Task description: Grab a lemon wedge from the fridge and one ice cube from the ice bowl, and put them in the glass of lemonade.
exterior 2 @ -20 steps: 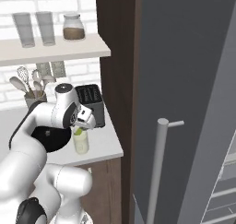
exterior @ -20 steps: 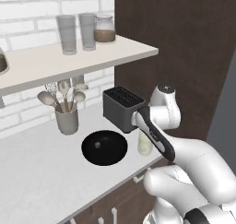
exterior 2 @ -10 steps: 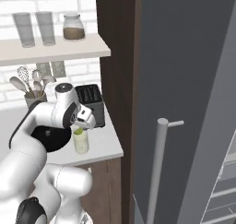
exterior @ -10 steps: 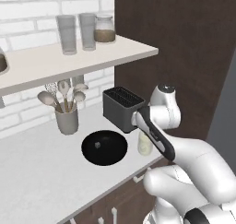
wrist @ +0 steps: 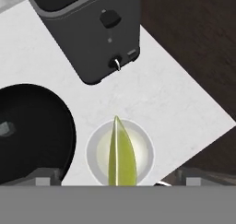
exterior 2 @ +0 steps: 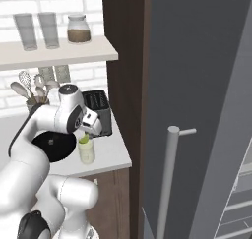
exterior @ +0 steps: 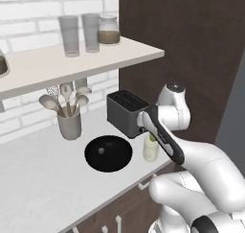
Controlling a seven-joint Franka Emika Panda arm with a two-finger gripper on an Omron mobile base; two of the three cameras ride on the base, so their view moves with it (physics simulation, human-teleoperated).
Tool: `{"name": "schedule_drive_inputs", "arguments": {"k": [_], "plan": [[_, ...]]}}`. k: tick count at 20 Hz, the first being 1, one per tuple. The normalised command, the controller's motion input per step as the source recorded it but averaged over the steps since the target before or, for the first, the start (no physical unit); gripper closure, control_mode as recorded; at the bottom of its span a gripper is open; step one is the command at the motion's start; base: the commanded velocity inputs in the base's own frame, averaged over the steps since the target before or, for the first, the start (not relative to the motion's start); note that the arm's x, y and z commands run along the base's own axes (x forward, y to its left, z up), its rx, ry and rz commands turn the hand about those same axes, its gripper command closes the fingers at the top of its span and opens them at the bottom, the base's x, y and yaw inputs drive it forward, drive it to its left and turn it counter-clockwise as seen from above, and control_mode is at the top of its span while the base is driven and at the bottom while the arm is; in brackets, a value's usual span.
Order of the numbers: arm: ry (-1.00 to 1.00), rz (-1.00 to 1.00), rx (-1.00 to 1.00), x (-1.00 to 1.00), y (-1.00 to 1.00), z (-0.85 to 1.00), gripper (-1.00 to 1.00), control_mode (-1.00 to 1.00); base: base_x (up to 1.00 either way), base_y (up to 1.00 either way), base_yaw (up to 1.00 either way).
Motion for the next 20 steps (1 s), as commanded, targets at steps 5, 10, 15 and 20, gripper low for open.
{"name": "schedule_drive_inputs", "arguments": {"k": [5,10,15,20], "plan": [[-0.03,0.0,0.04,-0.13,0.0,0.21,-1.0,-1.0,0.0,0.0,0.0],[-0.11,0.0,0.05,-0.89,-0.04,0.27,-1.0,-1.0,0.0,0.0,0.0],[-0.01,0.0,-0.03,-0.91,0.0,0.63,-1.0,-1.0,0.0,0.0,0.0],[0.02,0.0,-0.18,-0.68,0.01,0.88,-1.0,-1.0,0.0,0.0,0.0]]}}
